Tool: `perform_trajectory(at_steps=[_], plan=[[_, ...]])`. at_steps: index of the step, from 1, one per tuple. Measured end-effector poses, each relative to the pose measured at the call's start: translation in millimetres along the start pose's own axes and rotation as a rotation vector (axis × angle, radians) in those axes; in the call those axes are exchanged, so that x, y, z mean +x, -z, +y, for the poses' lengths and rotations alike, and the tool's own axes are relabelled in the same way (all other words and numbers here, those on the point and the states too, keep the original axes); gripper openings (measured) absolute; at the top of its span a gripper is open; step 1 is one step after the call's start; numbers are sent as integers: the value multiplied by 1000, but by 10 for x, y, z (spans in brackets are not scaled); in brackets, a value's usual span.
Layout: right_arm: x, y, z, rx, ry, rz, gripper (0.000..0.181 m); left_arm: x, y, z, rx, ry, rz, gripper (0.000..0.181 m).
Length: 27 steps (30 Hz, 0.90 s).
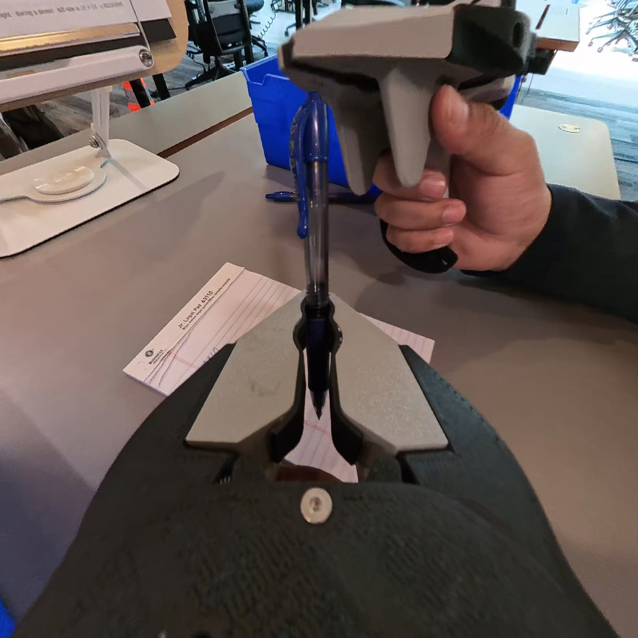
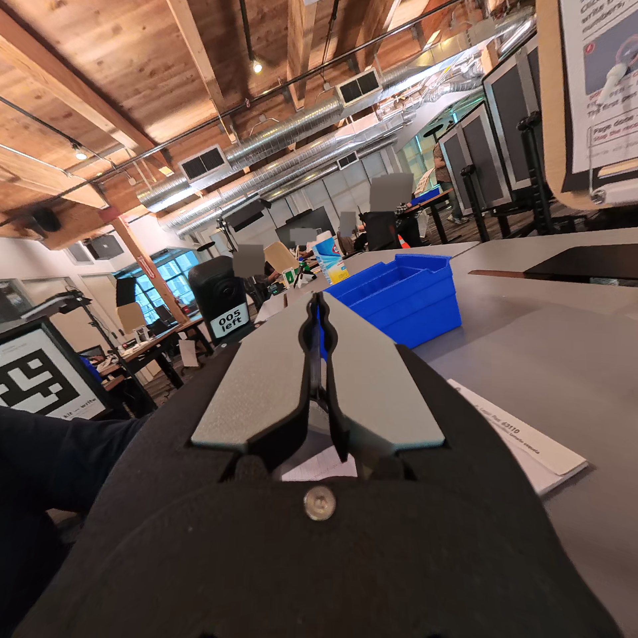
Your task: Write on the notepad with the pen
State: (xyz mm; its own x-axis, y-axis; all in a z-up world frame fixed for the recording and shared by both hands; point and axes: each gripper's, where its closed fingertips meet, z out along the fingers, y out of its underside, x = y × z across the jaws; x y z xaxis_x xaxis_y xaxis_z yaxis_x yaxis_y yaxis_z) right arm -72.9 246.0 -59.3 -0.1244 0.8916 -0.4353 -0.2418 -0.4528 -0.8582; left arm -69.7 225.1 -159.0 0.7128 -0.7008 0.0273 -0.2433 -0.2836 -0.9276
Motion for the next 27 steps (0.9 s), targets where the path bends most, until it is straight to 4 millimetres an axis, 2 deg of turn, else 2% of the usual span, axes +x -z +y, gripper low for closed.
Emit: perform_trajectory(at_steps=[3,6,9,14,15,17,19,23,27], plan=[[30,59,-84,28,12,26,5,-26,-18,19,-2,12,-9,3],[104,73,-37,-12,8,57,16,-60,-18,7,11,16,-25,3],[142,30,100,-82,-6,62,22,-61,-5,-21,32,35,-13,3],[39,-113,400,-218,-41,-12,27,-57,4,-36,41,55,0,3],[26,-136,467,-250,-32,-16,26,-45,2,-27,35,50,5,3],[0,-166,634,-340,-11,-25,9,-34,-8,-5,18,28,-1,4],[15,-169,760,-415,26,-7,6,-36,-27,45,-14,8,-12,4],[11,-150,773,-457,107,18,6,-20,-46,81,-30,21,2,4],[-6,-128,610,-386,82,10,6,-29,-65,176,-79,24,11,9]])
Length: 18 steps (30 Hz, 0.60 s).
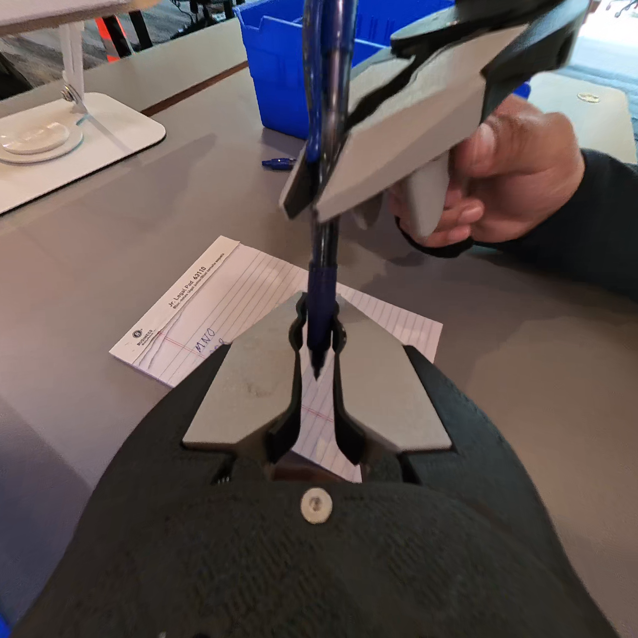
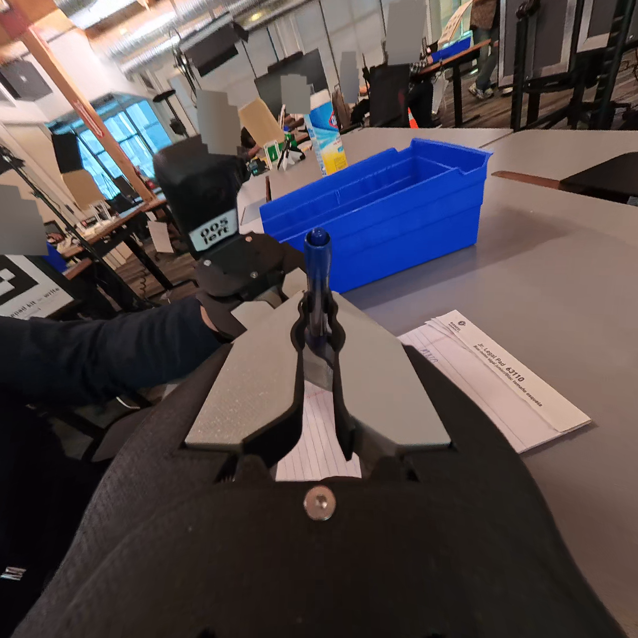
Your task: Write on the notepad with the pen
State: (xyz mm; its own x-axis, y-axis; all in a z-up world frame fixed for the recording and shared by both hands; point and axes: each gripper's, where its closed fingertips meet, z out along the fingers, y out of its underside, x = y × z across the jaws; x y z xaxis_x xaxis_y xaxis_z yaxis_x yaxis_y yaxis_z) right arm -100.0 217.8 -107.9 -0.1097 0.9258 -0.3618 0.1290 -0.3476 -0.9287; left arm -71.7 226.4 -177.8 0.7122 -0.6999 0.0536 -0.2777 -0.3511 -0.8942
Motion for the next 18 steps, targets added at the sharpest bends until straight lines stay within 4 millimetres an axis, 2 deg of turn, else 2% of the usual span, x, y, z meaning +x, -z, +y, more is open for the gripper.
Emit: perform_trajectory(at_steps=[4,10,14,18], plan=[[-6,66,-43,29,-49,-39,6,51,-2,-22,12,-22,24,6],[-30,145,-23,-8,-103,-98,6,63,102,-128,73,5,72,6],[-34,150,83,-76,-104,-113,7,84,105,-129,70,-2,80,6],[-79,44,278,-181,-55,-108,12,160,87,-80,38,-30,110,6]])
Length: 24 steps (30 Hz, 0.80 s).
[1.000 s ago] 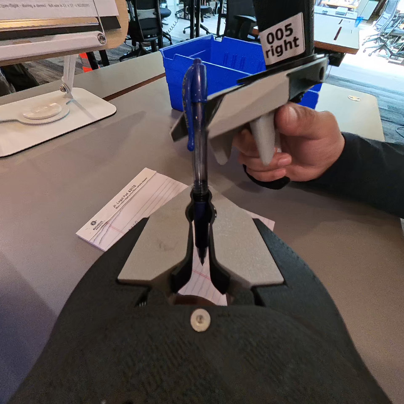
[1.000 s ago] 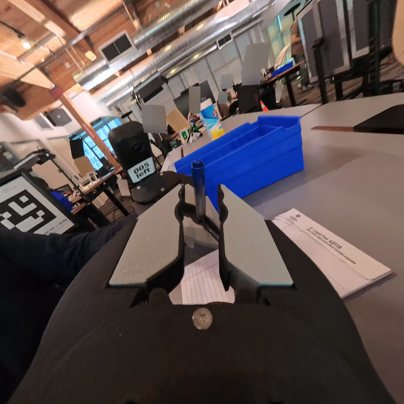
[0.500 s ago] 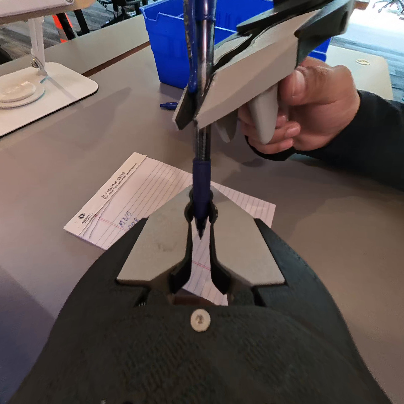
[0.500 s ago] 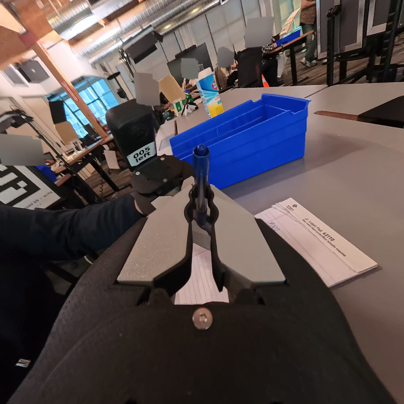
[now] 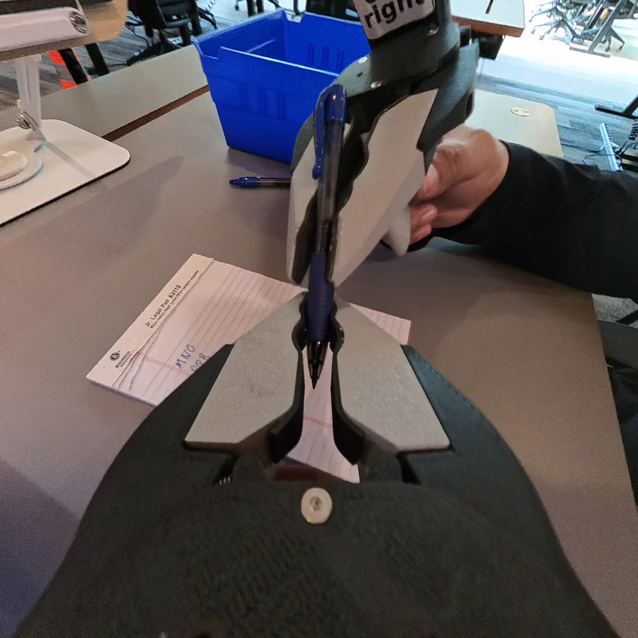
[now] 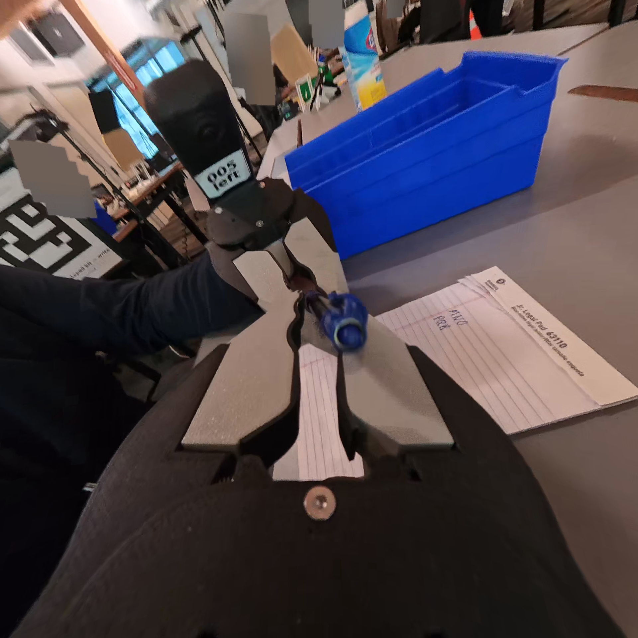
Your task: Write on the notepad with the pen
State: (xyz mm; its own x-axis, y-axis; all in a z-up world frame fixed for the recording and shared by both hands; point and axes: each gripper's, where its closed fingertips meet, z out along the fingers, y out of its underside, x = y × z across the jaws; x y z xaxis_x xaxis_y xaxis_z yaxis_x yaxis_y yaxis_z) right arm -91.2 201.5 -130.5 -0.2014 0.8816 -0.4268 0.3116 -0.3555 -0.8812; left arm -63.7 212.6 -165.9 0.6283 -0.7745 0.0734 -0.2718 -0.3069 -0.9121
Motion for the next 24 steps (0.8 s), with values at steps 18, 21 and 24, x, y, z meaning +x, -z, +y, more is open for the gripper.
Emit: perform_trajectory(at_steps=[18,21,24], plan=[[-26,-27,22,-21,41,11,8,-7,-29,39,-18,2,-10,6],[44,61,-90,48,20,40,8,-101,-13,121,-72,-36,-69,11],[168,187,-201,127,-8,91,8,-236,-29,349,-215,-135,-169,12]])
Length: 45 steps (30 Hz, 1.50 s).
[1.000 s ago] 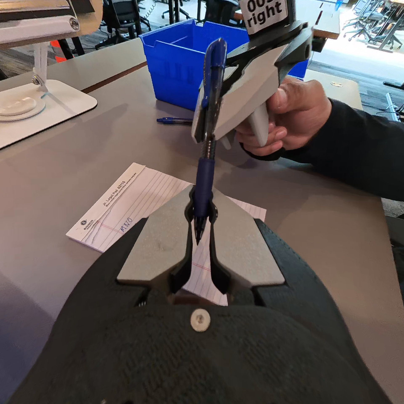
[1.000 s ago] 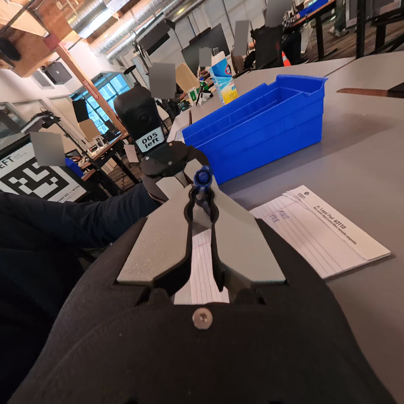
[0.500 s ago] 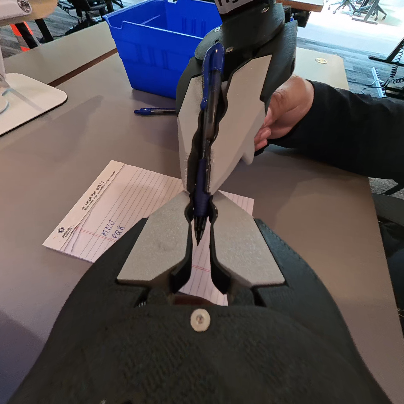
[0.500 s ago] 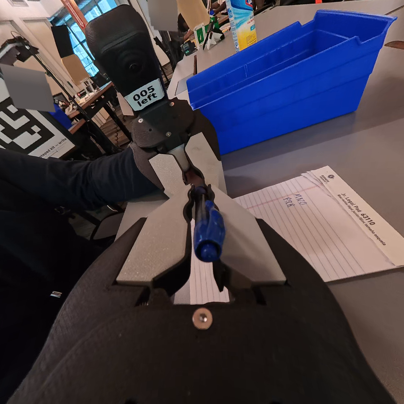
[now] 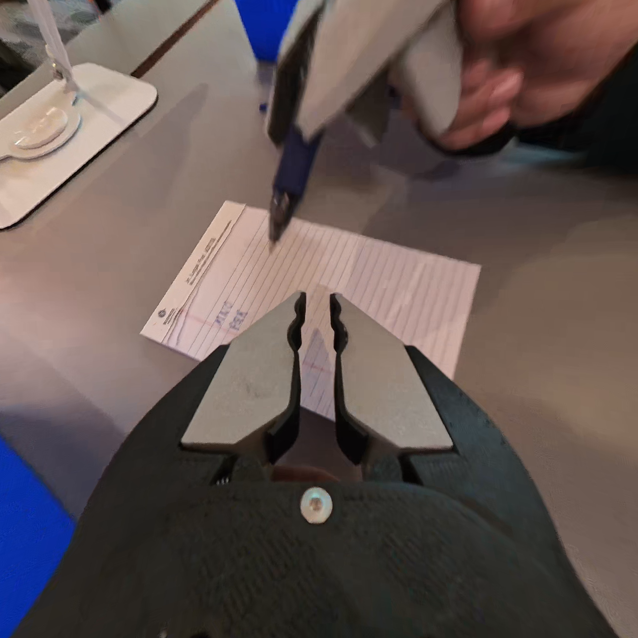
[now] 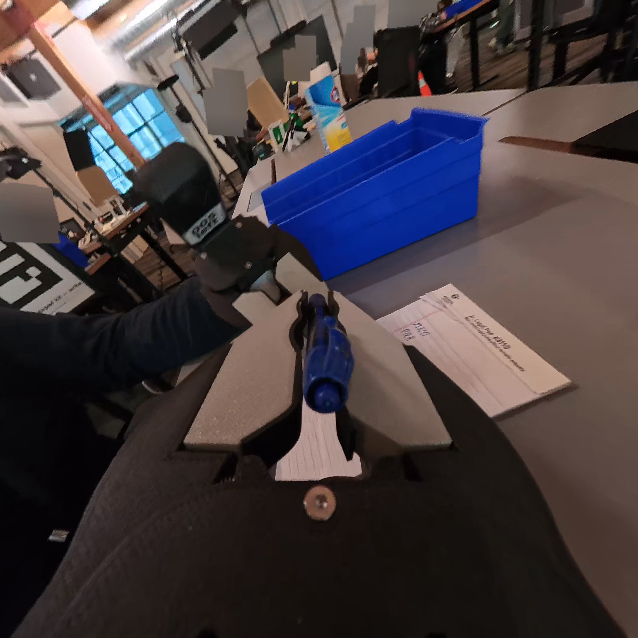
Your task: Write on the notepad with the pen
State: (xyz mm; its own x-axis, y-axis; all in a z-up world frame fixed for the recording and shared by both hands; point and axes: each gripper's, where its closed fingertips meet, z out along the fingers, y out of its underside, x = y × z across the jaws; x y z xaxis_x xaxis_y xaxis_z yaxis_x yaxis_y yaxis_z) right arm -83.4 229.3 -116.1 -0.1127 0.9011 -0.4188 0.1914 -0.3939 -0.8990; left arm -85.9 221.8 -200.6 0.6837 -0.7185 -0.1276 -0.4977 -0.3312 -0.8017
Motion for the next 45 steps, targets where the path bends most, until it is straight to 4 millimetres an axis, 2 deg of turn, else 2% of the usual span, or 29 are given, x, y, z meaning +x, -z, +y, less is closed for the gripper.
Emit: perform_trajectory(at_steps=[3,8,13,17,21,23,26,35,41,45], plan=[[105,86,-83,56,-12,47,7,-82,-79,258,-145,-57,-65,3],[241,167,-144,110,-39,109,8,-70,-67,293,-151,-15,-30,0],[416,86,6,63,-68,184,8,-3,-136,227,-109,32,-2,0],[462,-14,189,-40,-39,217,8,-98,-84,179,-107,-65,-92,0],[502,-105,329,-116,5,264,8,-286,41,230,-144,-81,-176,0],[504,-153,377,-138,13,268,8,-308,60,272,-169,-69,-181,0],[516,-199,417,-151,19,275,8,-350,20,394,-234,-66,-209,0],[572,-238,512,-208,39,302,8,-280,-36,347,-203,-40,-178,0],[578,-216,527,-215,28,294,8,-431,-17,314,-179,-23,-266,0],[578,-226,548,-227,29,294,8,-415,-35,339,-178,10,-240,0]])
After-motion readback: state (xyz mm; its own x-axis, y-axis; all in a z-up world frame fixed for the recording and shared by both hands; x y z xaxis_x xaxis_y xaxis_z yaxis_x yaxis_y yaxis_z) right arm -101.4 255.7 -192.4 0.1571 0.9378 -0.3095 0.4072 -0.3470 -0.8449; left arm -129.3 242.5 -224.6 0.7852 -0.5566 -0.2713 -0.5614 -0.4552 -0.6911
